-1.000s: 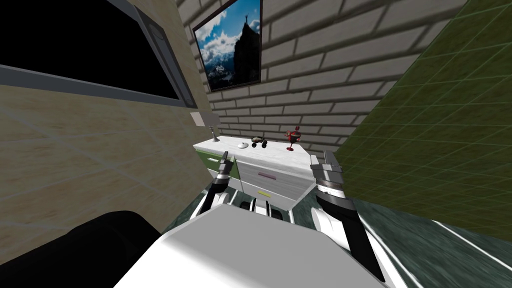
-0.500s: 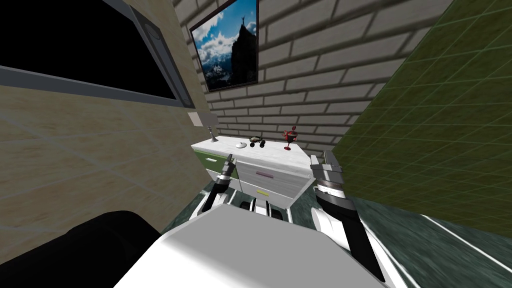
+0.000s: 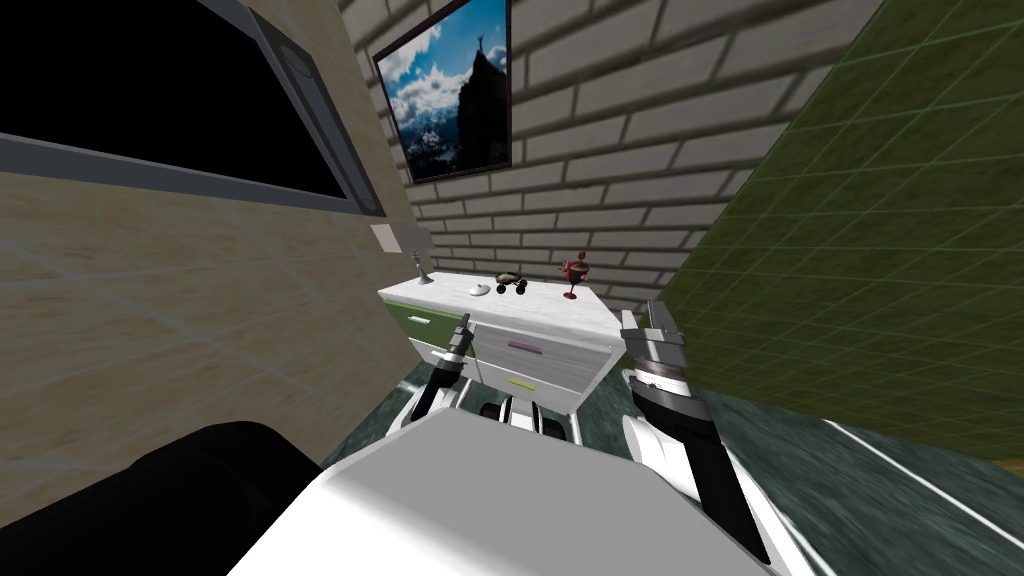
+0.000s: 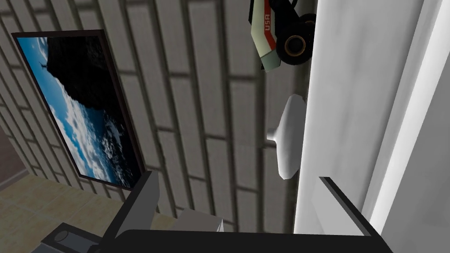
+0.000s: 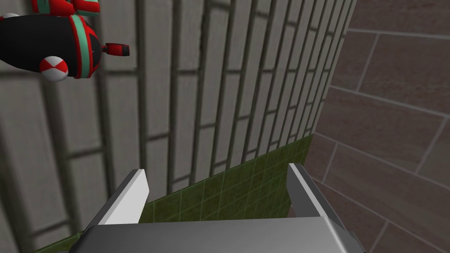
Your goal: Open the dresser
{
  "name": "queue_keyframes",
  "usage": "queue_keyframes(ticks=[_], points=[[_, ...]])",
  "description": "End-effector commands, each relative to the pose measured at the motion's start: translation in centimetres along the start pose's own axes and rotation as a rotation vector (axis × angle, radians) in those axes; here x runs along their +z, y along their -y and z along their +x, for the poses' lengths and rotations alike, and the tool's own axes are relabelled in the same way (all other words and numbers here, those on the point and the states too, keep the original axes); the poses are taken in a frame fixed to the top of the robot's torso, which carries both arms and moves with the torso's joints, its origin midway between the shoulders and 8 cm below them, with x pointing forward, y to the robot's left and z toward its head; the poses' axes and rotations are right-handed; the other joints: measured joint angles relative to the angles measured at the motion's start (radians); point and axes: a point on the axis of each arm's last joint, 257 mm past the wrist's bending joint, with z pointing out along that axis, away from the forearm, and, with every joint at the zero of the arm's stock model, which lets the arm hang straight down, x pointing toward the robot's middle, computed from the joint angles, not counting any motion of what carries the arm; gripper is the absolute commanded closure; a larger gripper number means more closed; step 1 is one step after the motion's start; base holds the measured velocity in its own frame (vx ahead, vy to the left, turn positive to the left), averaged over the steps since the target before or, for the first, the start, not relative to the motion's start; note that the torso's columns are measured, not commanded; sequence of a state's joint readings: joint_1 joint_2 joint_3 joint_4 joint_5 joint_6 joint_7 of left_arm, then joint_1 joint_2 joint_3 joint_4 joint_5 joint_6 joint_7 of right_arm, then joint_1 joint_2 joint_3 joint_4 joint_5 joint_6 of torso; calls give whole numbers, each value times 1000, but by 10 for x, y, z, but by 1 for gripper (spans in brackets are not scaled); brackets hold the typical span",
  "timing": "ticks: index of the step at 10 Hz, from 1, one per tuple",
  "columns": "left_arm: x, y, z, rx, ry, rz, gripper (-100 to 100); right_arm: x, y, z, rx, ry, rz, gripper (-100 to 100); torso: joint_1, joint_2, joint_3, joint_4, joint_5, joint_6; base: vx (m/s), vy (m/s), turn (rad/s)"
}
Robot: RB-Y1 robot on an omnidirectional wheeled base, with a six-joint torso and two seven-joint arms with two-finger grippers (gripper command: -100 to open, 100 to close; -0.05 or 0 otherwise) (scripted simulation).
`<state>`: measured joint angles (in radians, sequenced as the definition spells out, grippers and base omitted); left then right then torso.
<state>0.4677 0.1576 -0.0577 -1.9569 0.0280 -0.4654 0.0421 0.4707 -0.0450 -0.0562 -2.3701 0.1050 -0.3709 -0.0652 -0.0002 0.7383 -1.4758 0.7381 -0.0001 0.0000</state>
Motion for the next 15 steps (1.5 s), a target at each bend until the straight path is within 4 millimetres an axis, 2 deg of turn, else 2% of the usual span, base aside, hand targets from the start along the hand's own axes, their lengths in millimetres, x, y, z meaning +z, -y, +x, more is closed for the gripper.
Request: queue_keyframes(ticks=[1,10,11,15], points=[[-5,-30,4,6,-13,-57,-100,0,0,0,0,0,0,0,0,0,0,0,0,0,-11,-46,-41],[-22,-96,19,6,-35,-184,-100,0,0,0,0,0,0,0,0,0,0,0,0,0,-12,-36,-28],[-27,-111,24,2,-38,-212,-100,0,0,0,0,0,0,0,0,0,0,0,0,0,-16,-47,-51],[-37,-139,35,-8,-46,-269,-100,0,0,0,0,0,0,0,1,0,0,0,0,0,-18,-45,-35]])
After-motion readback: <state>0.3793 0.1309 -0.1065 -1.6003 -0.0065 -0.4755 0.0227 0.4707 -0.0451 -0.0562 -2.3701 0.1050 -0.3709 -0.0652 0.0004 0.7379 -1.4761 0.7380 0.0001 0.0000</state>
